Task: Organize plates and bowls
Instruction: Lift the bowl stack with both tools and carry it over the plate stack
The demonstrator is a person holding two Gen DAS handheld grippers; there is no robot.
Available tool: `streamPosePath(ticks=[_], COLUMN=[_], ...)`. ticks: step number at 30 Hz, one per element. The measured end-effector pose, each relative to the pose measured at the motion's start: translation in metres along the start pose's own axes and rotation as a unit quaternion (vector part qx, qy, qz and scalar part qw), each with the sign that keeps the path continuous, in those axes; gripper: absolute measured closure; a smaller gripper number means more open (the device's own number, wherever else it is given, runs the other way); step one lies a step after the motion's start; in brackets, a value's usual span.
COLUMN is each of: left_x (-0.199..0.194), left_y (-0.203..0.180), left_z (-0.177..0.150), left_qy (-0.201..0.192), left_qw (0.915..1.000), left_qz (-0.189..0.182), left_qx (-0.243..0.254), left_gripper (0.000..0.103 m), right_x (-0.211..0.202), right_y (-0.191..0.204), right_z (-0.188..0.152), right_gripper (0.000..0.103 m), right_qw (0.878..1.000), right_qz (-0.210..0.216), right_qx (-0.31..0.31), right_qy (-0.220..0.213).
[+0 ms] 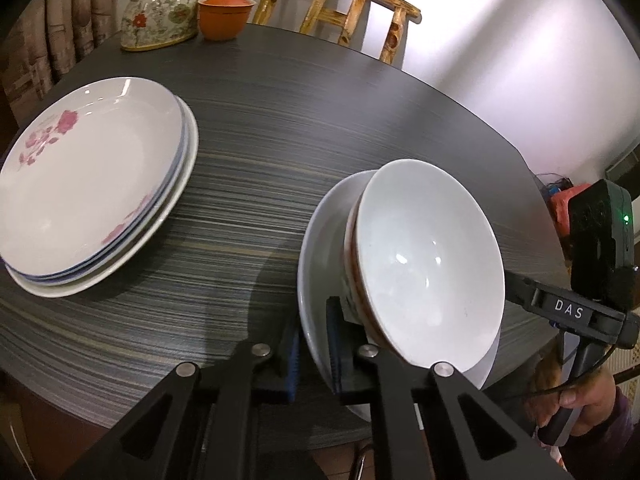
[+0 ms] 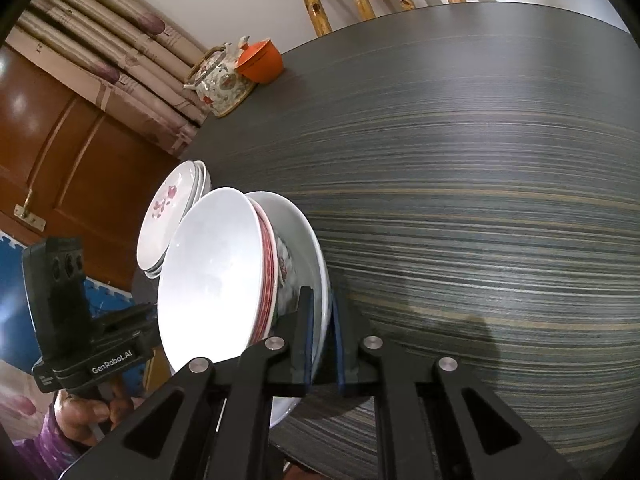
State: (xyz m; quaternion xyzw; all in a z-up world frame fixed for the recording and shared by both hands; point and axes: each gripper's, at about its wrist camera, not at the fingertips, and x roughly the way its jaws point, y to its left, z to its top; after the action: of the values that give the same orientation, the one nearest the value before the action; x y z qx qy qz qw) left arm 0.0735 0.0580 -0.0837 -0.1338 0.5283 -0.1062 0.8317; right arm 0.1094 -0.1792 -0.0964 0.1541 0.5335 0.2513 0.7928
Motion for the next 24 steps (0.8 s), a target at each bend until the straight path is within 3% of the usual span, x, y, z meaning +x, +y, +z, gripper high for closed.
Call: streamPosePath(ticks=[13,24], left_x=[-0.026,-0.079], left_y=[0.016,0.053], left_z=[0.006,0.029], left_qy=[-0.026,-0.069], left_qw=[0.9995,0.9958], left_qz=[0.007,0.03], left_qx=[-0.018,-0.051], left_gripper=[0.094,0.094], right_x=[0.004,0.011], right_y=[0.018,0.062], right_z=[0.008,0.038], right_gripper=[0.092,0.092], right_qw=[1.0,0.999], right_qz=[0.013,0.034], right_qx=[-0.007,-0.036], right_qy=[0.004,0.007])
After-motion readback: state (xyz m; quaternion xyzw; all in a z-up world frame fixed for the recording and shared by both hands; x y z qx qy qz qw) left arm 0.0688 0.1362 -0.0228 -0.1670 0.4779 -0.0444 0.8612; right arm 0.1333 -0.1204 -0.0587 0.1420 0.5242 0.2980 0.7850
